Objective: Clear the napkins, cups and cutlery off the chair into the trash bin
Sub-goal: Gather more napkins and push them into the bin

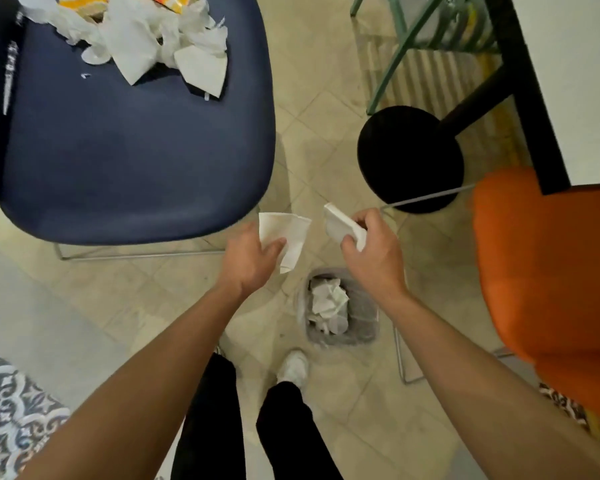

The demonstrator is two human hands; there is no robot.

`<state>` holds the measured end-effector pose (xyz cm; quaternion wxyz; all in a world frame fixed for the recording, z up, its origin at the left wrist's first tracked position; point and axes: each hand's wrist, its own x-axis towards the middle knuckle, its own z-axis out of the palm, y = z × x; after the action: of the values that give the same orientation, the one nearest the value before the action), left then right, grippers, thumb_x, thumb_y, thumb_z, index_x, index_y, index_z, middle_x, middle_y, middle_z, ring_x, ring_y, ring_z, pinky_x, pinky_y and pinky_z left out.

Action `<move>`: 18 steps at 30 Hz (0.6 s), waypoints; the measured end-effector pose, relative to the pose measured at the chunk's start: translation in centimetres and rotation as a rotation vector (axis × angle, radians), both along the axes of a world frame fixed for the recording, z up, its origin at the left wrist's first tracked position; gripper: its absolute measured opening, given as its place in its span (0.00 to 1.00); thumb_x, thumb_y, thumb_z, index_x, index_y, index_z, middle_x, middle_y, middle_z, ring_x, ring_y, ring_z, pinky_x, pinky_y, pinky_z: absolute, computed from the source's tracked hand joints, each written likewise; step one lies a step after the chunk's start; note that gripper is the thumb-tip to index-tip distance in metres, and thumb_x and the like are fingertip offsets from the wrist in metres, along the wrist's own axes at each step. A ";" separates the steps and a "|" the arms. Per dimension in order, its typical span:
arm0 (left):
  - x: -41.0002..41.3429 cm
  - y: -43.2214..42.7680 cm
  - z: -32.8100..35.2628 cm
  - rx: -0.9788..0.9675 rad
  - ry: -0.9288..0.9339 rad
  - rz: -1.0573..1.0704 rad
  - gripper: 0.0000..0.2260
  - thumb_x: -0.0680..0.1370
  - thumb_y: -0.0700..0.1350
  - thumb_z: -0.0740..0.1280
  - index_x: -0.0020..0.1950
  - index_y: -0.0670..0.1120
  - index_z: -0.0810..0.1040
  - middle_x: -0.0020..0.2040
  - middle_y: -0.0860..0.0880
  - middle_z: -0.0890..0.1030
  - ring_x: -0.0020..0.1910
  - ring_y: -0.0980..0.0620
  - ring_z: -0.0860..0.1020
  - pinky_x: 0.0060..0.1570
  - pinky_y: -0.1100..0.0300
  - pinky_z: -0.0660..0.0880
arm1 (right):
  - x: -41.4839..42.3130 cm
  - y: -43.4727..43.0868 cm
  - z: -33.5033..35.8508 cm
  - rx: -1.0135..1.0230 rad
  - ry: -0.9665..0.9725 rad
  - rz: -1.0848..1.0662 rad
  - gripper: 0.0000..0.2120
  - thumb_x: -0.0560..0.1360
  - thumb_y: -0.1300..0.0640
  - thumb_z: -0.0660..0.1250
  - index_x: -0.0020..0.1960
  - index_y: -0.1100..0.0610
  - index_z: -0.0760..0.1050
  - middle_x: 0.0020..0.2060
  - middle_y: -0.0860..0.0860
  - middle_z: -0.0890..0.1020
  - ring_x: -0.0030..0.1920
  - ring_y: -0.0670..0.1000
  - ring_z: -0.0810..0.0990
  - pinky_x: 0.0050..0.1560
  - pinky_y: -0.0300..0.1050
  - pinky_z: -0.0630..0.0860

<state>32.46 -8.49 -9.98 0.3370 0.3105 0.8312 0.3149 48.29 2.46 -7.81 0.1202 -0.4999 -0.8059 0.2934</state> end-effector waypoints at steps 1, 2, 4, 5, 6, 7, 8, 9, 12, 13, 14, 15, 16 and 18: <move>1.1 0.0 -0.4 -0.012 0.010 0.000 0.15 0.77 0.48 0.65 0.60 0.40 0.74 0.55 0.41 0.79 0.54 0.42 0.76 0.48 0.58 0.69 | 1.2 -0.1 -0.5 -0.014 -0.009 -0.012 0.12 0.71 0.57 0.64 0.46 0.44 0.63 0.40 0.45 0.74 0.39 0.48 0.73 0.31 0.37 0.64; 2.4 0.1 -1.0 -0.026 0.022 0.010 0.15 0.77 0.48 0.65 0.60 0.40 0.74 0.55 0.41 0.78 0.53 0.41 0.76 0.47 0.58 0.69 | 2.6 -0.2 -1.2 -0.031 -0.019 -0.026 0.11 0.71 0.56 0.64 0.46 0.45 0.63 0.40 0.45 0.75 0.39 0.48 0.74 0.32 0.39 0.65; 4.0 0.0 -2.2 -0.050 0.025 0.043 0.15 0.77 0.48 0.64 0.59 0.40 0.74 0.54 0.41 0.79 0.52 0.42 0.77 0.46 0.59 0.68 | 4.5 -0.5 -2.7 -0.068 -0.025 -0.047 0.10 0.72 0.57 0.64 0.47 0.47 0.65 0.41 0.47 0.75 0.40 0.49 0.74 0.34 0.41 0.67; 4.7 -0.1 -2.8 -0.060 0.016 0.047 0.15 0.77 0.48 0.64 0.59 0.40 0.75 0.53 0.41 0.80 0.52 0.42 0.77 0.46 0.58 0.69 | 5.2 -0.8 -3.4 -0.089 -0.029 -0.055 0.09 0.72 0.57 0.64 0.48 0.49 0.66 0.42 0.47 0.76 0.41 0.49 0.74 0.35 0.41 0.68; 5.5 -0.2 -3.6 -0.071 0.005 0.039 0.15 0.77 0.48 0.64 0.59 0.40 0.76 0.53 0.41 0.80 0.52 0.43 0.77 0.47 0.58 0.70 | 6.0 -1.0 -4.2 -0.105 -0.045 -0.059 0.09 0.72 0.57 0.64 0.49 0.50 0.67 0.43 0.48 0.76 0.41 0.49 0.74 0.36 0.41 0.67; 6.1 -0.3 -4.2 -0.082 -0.004 0.024 0.14 0.77 0.47 0.64 0.58 0.39 0.76 0.52 0.40 0.80 0.51 0.43 0.77 0.47 0.57 0.70 | 6.5 -1.3 -4.7 -0.122 -0.062 -0.061 0.09 0.72 0.58 0.64 0.50 0.51 0.67 0.44 0.49 0.76 0.42 0.50 0.74 0.37 0.41 0.67; 6.9 -0.4 -5.1 -0.096 -0.010 0.002 0.14 0.77 0.47 0.65 0.57 0.39 0.76 0.52 0.40 0.79 0.51 0.42 0.77 0.47 0.58 0.69 | 7.3 -1.6 -5.6 -0.141 -0.084 -0.068 0.09 0.72 0.58 0.64 0.51 0.52 0.68 0.44 0.50 0.76 0.42 0.50 0.74 0.38 0.41 0.67; 7.6 -0.5 -5.9 -0.111 -0.013 -0.021 0.13 0.77 0.46 0.64 0.55 0.38 0.76 0.52 0.40 0.78 0.51 0.42 0.76 0.46 0.59 0.68 | 7.9 -1.9 -6.4 -0.162 -0.100 -0.079 0.10 0.72 0.58 0.64 0.52 0.52 0.68 0.45 0.50 0.76 0.43 0.50 0.74 0.39 0.40 0.67; 10.1 -0.6 -8.5 -0.142 -0.055 -0.107 0.11 0.77 0.42 0.64 0.55 0.38 0.77 0.56 0.40 0.76 0.53 0.41 0.75 0.46 0.62 0.65 | 9.9 -2.6 -8.8 -0.222 -0.156 -0.106 0.10 0.72 0.59 0.64 0.52 0.53 0.69 0.46 0.52 0.77 0.44 0.52 0.75 0.41 0.42 0.69; 10.8 -0.7 -9.2 -0.150 -0.074 -0.137 0.12 0.77 0.41 0.63 0.57 0.38 0.77 0.58 0.40 0.75 0.54 0.41 0.75 0.47 0.63 0.65 | 10.4 -2.9 -9.4 -0.240 -0.172 -0.113 0.09 0.72 0.59 0.64 0.52 0.54 0.69 0.46 0.52 0.77 0.45 0.52 0.75 0.41 0.43 0.69; 11.5 -0.6 -10.0 -0.151 -0.088 -0.159 0.13 0.76 0.40 0.63 0.59 0.38 0.76 0.61 0.41 0.73 0.55 0.42 0.75 0.49 0.63 0.66 | 10.8 -2.9 -10.1 -0.258 -0.182 -0.123 0.09 0.72 0.59 0.64 0.52 0.53 0.69 0.46 0.52 0.77 0.45 0.52 0.74 0.42 0.43 0.68; 12.1 -0.5 -10.7 -0.155 -0.102 -0.177 0.15 0.76 0.40 0.63 0.62 0.39 0.75 0.63 0.42 0.71 0.56 0.42 0.75 0.52 0.62 0.67 | 11.1 -3.0 -10.7 -0.274 -0.189 -0.128 0.09 0.73 0.59 0.63 0.52 0.53 0.69 0.46 0.52 0.76 0.45 0.51 0.74 0.41 0.42 0.67; 12.7 -0.5 -11.6 -0.162 -0.112 -0.189 0.16 0.76 0.40 0.62 0.63 0.39 0.73 0.65 0.42 0.70 0.56 0.43 0.75 0.54 0.60 0.69 | 11.4 -2.9 -11.4 -0.290 -0.198 -0.134 0.10 0.73 0.59 0.62 0.54 0.53 0.68 0.47 0.51 0.75 0.45 0.51 0.73 0.41 0.42 0.67; 13.7 0.0 -13.3 -0.186 -0.125 -0.202 0.17 0.75 0.40 0.62 0.64 0.38 0.71 0.66 0.43 0.67 0.56 0.43 0.74 0.55 0.56 0.71 | 11.6 -2.8 -13.1 -0.306 -0.216 -0.127 0.10 0.74 0.59 0.61 0.56 0.53 0.69 0.46 0.51 0.74 0.45 0.51 0.72 0.42 0.43 0.67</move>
<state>46.12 -8.52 -23.32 0.4453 0.3398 0.7987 0.2197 59.84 -0.36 -20.94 -0.0261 -0.5909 -0.7268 0.3490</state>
